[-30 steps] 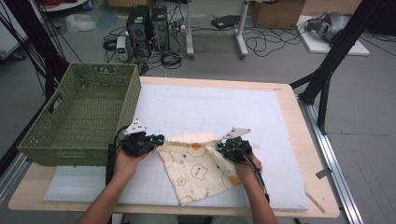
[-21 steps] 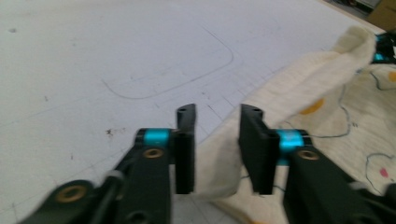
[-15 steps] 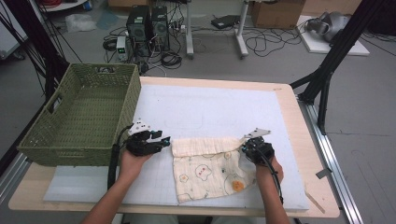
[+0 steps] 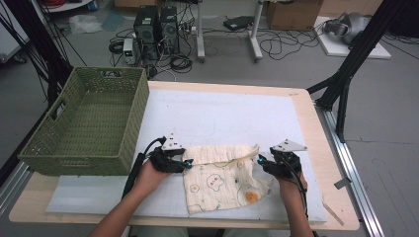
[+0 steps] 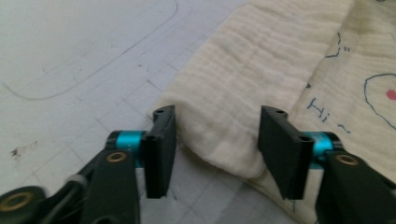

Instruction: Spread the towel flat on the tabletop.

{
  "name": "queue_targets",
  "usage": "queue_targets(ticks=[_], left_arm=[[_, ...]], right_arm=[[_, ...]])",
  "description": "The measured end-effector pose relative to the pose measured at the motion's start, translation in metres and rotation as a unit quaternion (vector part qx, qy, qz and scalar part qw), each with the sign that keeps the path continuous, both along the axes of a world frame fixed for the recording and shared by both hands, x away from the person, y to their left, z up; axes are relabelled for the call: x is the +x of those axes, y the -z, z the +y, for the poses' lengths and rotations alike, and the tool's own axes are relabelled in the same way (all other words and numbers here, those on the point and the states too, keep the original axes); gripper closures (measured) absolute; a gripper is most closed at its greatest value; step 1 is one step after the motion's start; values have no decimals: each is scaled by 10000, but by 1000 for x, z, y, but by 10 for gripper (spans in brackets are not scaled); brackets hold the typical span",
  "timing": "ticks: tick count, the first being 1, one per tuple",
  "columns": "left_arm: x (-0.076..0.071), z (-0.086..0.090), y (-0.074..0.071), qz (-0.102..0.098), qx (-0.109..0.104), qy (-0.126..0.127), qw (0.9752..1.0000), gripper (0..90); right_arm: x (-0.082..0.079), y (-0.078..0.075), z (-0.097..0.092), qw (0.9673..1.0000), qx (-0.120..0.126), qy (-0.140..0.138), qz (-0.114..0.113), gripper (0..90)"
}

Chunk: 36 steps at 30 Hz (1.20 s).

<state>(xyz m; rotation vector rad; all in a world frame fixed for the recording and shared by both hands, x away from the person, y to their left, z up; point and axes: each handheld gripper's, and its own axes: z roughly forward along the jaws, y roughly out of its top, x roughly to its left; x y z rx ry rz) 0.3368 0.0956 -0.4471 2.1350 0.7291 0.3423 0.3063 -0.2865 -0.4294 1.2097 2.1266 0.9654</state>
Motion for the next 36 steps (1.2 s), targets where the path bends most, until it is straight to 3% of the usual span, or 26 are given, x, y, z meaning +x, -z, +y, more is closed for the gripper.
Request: queue_targets(ticks=[3, 5, 8, 10, 12, 13, 14, 16, 17, 20, 23, 26, 29, 32, 33, 35, 36], left_arm=[[-2, -3, -2, -107, 100, 145, 9998, 795], [-2, -2, -4, -105, 55, 141, 9998, 844], [2, 10, -9, 56, -613, 88, 9981, 846], [7, 22, -13, 168, -1142, -73, 9933, 842], [11, 30, -16, 173, -1424, -279, 9893, 834], [13, 34, -16, 166, -1470, -404, 9882, 834], [15, 36, -16, 192, -1407, -602, 9880, 828], [19, 39, -16, 291, -1268, -748, 9887, 811], [20, 40, -16, 234, -1223, -857, 9885, 811], [22, 42, -16, 104, -1117, -1029, 9884, 811], [24, 41, -17, -11, -1035, -1186, 9875, 848], [30, 42, -18, 50, -964, -1367, 9859, 863], [36, 43, -22, 10, -1080, -1658, 9802, 862], [42, 47, -19, 24, -1213, -2085, 9705, 862], [43, 48, -17, 30, -1223, -2198, 9678, 862], [45, 48, -15, 24, -1102, -2249, 9681, 862], [45, 47, -13, 66, -1033, -2179, 9705, 862]], right_arm=[[-1, 2, -4, 10000, 33, 35, -14, 461], [-1, 4, -5, 10000, 40, 34, 4, 461], [-1, 4, -4, 10000, 50, -5, -15, 461], [-1, 4, -3, 9999, 98, -54, -61, 461], [1, 3, -1, 9998, 135, -100, -100, 461], [2, 3, -1, 9997, 160, -122, -119, 460], [4, 3, 0, 9995, 234, -162, -132, 448], [7, 2, 3, 9980, 458, -365, -219, 423], [8, 1, 6, 9971, 504, -500, -289, 403], [14, -2, 19, 9949, 380, -872, -323, 391], [18, -2, 27, 9940, 307, -975, -378, 395], [25, -3, 32, 9930, 374, -1051, -383, 394], [37, -3, 39, 9926, 374, -1122, -290, 360], [53, 1, 50, 9938, 426, -1020, -104, 366], [58, 3, 56, 9936, 453, -1034, -5, 419], [64, 3, 65, 9941, 227, -1061, 68, 615], [67, 4, 69, 9941, 181, -1063, 79, 710]])
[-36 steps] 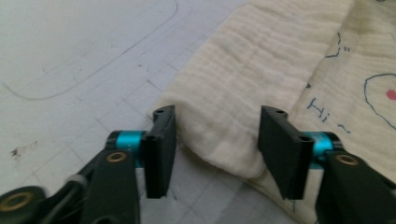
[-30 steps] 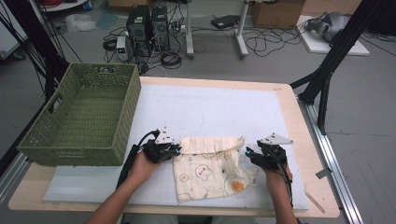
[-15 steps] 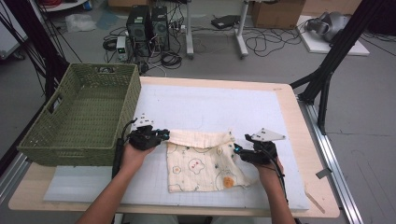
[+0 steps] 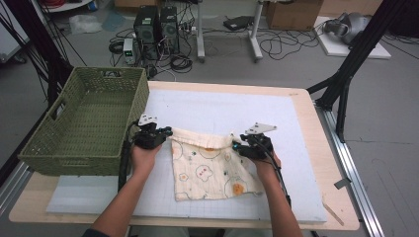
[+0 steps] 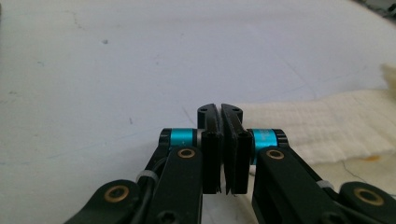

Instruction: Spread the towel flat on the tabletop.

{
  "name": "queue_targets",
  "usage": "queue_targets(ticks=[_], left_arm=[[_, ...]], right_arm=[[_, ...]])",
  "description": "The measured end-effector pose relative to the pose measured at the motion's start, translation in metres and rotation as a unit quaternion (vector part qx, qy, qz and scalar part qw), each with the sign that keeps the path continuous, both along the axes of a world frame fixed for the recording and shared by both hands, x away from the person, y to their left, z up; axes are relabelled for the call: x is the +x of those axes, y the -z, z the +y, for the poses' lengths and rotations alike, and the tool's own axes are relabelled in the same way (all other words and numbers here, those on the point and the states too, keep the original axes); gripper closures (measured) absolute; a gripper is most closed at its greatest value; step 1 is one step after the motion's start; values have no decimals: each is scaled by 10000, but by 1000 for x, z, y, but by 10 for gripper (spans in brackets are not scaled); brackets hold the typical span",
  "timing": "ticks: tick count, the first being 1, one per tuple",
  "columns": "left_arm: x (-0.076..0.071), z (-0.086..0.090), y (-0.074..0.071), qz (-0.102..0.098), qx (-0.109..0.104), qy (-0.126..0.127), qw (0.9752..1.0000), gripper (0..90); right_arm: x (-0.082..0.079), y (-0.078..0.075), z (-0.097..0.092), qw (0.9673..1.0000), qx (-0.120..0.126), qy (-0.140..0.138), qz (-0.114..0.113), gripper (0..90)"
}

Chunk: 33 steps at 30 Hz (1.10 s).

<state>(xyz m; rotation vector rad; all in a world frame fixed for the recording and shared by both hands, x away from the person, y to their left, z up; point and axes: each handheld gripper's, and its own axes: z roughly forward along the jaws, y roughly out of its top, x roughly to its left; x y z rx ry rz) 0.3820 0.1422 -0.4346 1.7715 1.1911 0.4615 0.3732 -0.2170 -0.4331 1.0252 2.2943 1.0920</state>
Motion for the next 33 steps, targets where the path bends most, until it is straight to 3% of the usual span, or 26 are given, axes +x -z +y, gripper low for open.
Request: queue_targets(ticks=[1, 2, 4, 7, 9, 11, 12, 13, 16, 18, 20, 26, 30, 31, 33], left_arm=[[0, -1, 1, 41, 63, 35, 10000, 860], [0, -2, 2, 40, 117, 74, 9999, 859], [0, -3, 2, 59, 93, 95, 9999, 845], [-1, -3, 1, 51, -14, 69, 10000, 675], [-2, -4, 0, 15, 45, 133, 9999, 568], [-5, -6, -1, -19, 115, 298, 9995, 529], [-6, -7, -1, -6, 147, 339, 9993, 510], [-8, -9, -2, -7, 155, 447, 9989, 504], [-13, -14, -2, -34, 221, 735, 9970, 498], [-17, -19, -1, 8, 231, 973, 9950, 497], [-21, -24, 1, 66, 281, 1173, 9927, 497], [-29, -36, 8, 411, 410, 1533, 9865, 484], [-35, -43, 7, 450, 492, 1743, 9824, 476], [-36, -45, 7, 438, 568, 1790, 9812, 476], [-39, -50, 9, 348, 992, 1833, 9774, 474]], right_arm=[[4, 1, 4, 10000, 1, -10, 4, 807], [6, 1, 5, 10000, 1, 40, 30, 845], [13, 2, 6, 9994, -14, 312, 145, 852], [18, 2, 5, 9962, -292, 817, 67, 853], [20, 3, 2, 9895, -610, 1303, 109, 852], [22, 4, -3, 9813, -685, 1778, 265, 833], [22, 4, -5, 9781, -737, 1933, 229, 791], [22, 4, -6, 9772, -750, 1975, 190, 726], [18, -1, -10, 9807, -615, 1854, 89, 655], [14, -7, -17, 9843, -308, 1739, -17, 604], [8, -12, -24, 9863, -172, 1634, -155, 584], [-11, -18, -46, 9876, -81, 1536, -314, 551], [-27, -18, -60, 9872, -80, 1559, -316, 518], [-31, -16, -63, 9873, -94, 1548, -333, 515], [-41, -13, -68, 9877, -78, 1531, -316, 502]])
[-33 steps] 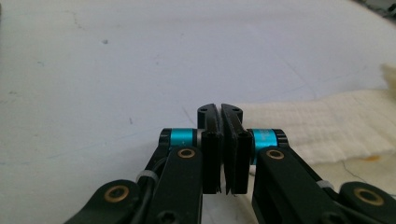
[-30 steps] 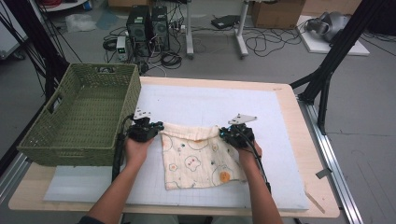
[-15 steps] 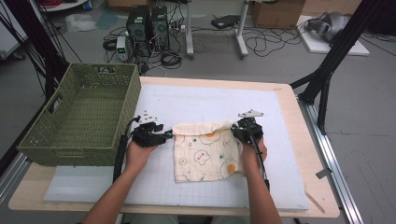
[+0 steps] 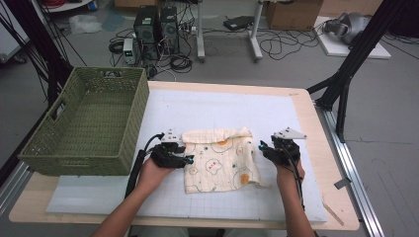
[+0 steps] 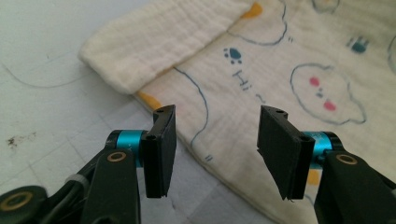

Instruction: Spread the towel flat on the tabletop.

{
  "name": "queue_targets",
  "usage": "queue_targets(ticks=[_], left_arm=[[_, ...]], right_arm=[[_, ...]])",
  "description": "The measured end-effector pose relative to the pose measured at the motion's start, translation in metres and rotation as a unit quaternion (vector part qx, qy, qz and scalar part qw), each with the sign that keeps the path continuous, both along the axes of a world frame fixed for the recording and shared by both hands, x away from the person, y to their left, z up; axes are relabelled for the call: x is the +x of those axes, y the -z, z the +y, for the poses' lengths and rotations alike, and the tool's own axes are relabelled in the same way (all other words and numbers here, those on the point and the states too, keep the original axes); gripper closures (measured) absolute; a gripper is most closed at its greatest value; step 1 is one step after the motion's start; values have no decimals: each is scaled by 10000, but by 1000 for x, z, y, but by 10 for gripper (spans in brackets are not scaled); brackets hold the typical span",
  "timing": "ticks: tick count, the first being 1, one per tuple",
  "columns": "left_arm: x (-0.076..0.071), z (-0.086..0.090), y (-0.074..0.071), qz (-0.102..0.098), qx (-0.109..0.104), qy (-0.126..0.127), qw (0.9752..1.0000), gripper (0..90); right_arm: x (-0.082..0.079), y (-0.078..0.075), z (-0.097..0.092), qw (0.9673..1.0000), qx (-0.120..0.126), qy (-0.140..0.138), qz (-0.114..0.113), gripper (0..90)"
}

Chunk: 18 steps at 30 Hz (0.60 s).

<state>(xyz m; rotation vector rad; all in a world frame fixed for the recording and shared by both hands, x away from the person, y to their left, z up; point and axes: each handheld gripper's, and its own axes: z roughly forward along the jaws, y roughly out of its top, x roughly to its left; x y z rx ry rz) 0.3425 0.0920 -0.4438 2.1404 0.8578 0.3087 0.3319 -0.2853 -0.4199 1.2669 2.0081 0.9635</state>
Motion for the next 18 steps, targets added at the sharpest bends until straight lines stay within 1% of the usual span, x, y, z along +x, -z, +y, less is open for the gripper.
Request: queue_targets(ticks=[1, 2, 4, 5, 6, 7, 8, 9, 10, 11, 14, 15, 16, 17, 18], left_arm=[[-2, -2, 2, -114, 130, 43, 9998, 474], [-4, -2, 3, -206, 83, -16, 9998, 472], [-6, -1, 5, -255, 24, -96, 9996, 484], [-7, -1, 5, -265, 33, -109, 9996, 508], [-8, -1, 4, -258, 5, -20, 9997, 589], [-9, -1, 3, -311, 70, 40, 9995, 721], [-10, -2, 3, -341, 129, 80, 9993, 834], [-11, -2, 2, -353, 158, 87, 9992, 848], [-11, -2, 2, -323, 120, 69, 9994, 855], [-11, 1, 1, -250, 99, 40, 9996, 857], [-16, 19, -2, -229, -161, -132, 9995, 858], [-18, 24, -3, -242, -180, -171, 9994, 857], [-21, 32, -4, -255, -229, -224, 9992, 857], [-22, 38, -4, -230, -286, -274, 9990, 856], [-23, 42, -4, -211, -318, -295, 9988, 856]], right_arm=[[-3, 1, -2, 10000, 10, -15, 5, 492], [-8, 3, -4, 10000, 43, -22, 29, 481], [-18, 7, -7, 10000, 43, -18, 43, 477], [-23, 10, -9, 10000, 80, -17, 36, 475], [-26, 12, -10, 9999, 89, -26, 50, 471], [-29, 14, -11, 10000, 58, -20, 68, 468], [-31, 15, -12, 9999, 63, -43, 80, 467], [-32, 15, -12, 9999, 84, -60, 88, 465], [-34, 16, -12, 9999, 101, -69, 91, 465], [-35, 15, -11, 9998, 122, -73, 107, 467], [-39, 16, -9, 9996, 203, -157, 105, 477], [-39, 16, -8, 9993, 294, -199, 124, 483], [-39, 16, -6, 9990, 348, -233, 145, 487], [-39, 17, -2, 9983, 434, -334, 204, 487], [-39, 18, 2, 9974, 512, -457, 209, 487]])
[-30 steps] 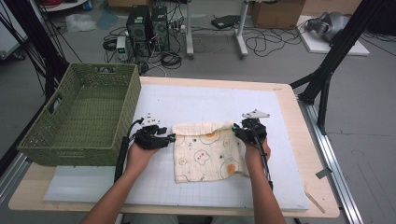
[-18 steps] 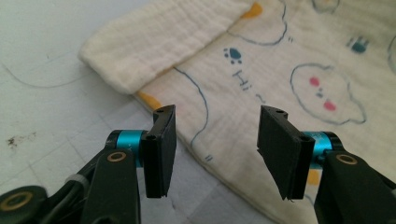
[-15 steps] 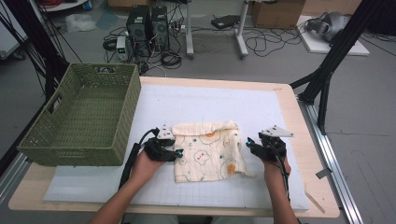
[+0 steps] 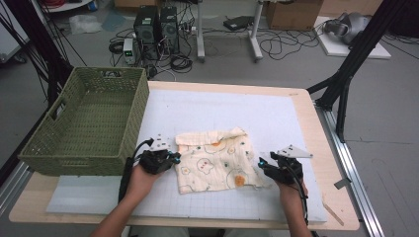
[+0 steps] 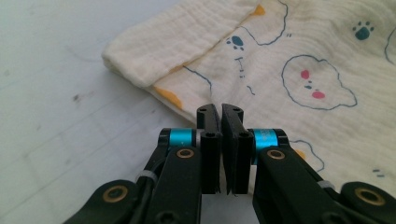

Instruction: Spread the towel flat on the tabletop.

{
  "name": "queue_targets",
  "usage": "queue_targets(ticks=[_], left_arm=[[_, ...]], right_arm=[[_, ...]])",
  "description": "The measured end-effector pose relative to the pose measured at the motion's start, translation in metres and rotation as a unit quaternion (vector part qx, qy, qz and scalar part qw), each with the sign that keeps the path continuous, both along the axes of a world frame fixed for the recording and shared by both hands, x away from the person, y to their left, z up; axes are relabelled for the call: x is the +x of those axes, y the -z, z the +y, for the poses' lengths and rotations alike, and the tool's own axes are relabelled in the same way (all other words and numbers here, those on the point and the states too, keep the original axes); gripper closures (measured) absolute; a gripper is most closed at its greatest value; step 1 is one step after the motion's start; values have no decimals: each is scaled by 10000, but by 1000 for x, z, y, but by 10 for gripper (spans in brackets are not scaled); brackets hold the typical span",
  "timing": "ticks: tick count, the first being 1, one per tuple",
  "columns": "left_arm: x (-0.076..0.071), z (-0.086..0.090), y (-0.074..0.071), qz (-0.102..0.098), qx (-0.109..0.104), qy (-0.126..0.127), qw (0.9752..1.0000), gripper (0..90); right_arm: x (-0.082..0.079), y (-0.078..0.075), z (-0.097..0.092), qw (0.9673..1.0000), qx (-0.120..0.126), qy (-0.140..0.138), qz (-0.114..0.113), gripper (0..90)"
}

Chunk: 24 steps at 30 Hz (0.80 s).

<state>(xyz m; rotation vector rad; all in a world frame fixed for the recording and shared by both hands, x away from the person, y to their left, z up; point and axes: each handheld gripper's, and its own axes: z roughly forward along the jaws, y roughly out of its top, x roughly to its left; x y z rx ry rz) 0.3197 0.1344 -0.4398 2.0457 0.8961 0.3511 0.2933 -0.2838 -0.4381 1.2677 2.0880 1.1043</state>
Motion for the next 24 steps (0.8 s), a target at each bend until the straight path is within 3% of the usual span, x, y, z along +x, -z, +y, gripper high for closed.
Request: queue_targets(ticks=[4, 8, 10, 11, 14, 19, 24], left_arm=[[-1, 12, -3, 7, -141, -167, 9998, 851], [-1, 15, -3, 18, -118, -203, 9997, 850], [-2, 16, -2, 47, -114, -216, 9997, 850], [-2, 16, -1, 58, -113, -215, 9997, 850], [-4, 18, 1, 79, -125, -222, 9996, 850], [-9, 16, 1, 69, -175, -136, 9997, 851], [-12, 12, 3, 149, -223, 22, 9996, 850]], right_arm=[[4, 4, 17, 9992, 242, -262, 157, 479], [7, 9, 35, 9986, 15, -470, 262, 480], [9, 13, 41, 9972, -181, -583, 436, 527], [8, 12, 42, 9966, -207, -687, 411, 652], [4, 10, 44, 9931, -295, -1043, 451, 864], [-6, 4, 40, 9894, -539, -1224, 564, 876], [-28, 1, 17, 9900, -637, -1110, 596, 875]])
